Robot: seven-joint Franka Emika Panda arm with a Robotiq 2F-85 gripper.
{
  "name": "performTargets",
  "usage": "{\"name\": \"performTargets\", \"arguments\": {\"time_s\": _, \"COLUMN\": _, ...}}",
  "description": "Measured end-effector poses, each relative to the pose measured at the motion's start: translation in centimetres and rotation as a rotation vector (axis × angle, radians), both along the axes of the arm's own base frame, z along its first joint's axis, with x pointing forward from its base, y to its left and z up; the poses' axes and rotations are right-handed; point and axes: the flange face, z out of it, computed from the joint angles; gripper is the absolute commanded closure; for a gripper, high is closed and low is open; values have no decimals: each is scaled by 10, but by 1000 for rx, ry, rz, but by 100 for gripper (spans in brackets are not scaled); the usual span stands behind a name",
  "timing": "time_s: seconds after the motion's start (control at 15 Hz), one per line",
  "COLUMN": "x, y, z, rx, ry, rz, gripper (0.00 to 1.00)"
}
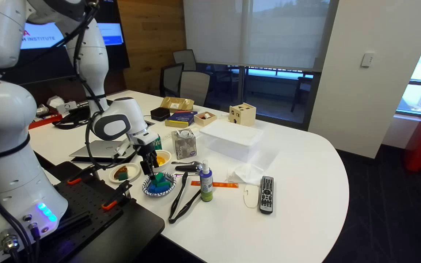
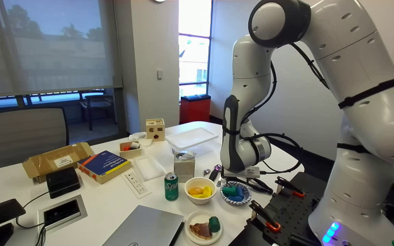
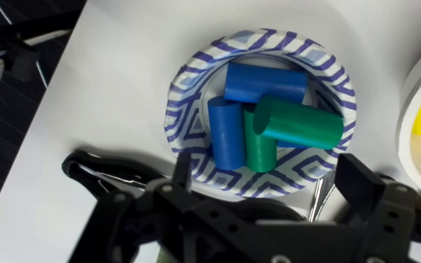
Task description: Move one green block to the right plate
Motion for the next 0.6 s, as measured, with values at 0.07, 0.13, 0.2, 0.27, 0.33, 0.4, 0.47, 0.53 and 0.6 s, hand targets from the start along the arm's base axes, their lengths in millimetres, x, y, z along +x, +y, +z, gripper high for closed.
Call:
{"name": "performTargets", "arguments": {"time_s": 0.07, "x": 2, "y": 2, "z": 3, "rx": 4, "ry": -7, "rz": 5, "gripper": 0}}
{"name": "performTargets", "arguments": {"time_s": 0.13, "x": 4, "y": 6, "z": 8, "rx": 9, "ry": -18, "rz": 14, "gripper": 0}}
{"name": "performTargets", "arguments": {"time_s": 0.2, "x": 7, "y": 9, "z": 14, "rx": 13, "ry": -31, "rz": 22, "gripper": 0}}
{"name": "performTargets", "arguments": {"time_s": 0.27, "x": 9, "y": 12, "z": 21, "rx": 14, "ry": -42, "rz": 30, "gripper": 0}}
{"name": "performTargets", "arguments": {"time_s": 0.33, "x": 12, "y": 14, "z": 29, "rx": 15, "ry": -51, "rz": 35, "gripper": 0}}
{"name": "performTargets", "arguments": {"time_s": 0.4, "x": 14, "y": 16, "z": 37, "rx": 16, "ry": -58, "rz": 40, "gripper": 0}}
{"name": "performTargets", "arguments": {"time_s": 0.47, "x": 15, "y": 17, "z": 44, "rx": 19, "ry": -60, "rz": 42, "gripper": 0}}
{"name": "performTargets", "arguments": {"time_s": 0.53, "x": 17, "y": 18, "z": 51, "rx": 20, "ry": -62, "rz": 45, "gripper": 0}}
{"name": "performTargets", "arguments": {"time_s": 0.6, "x": 19, "y": 19, "z": 58, "rx": 22, "ry": -62, "rz": 45, "gripper": 0}}
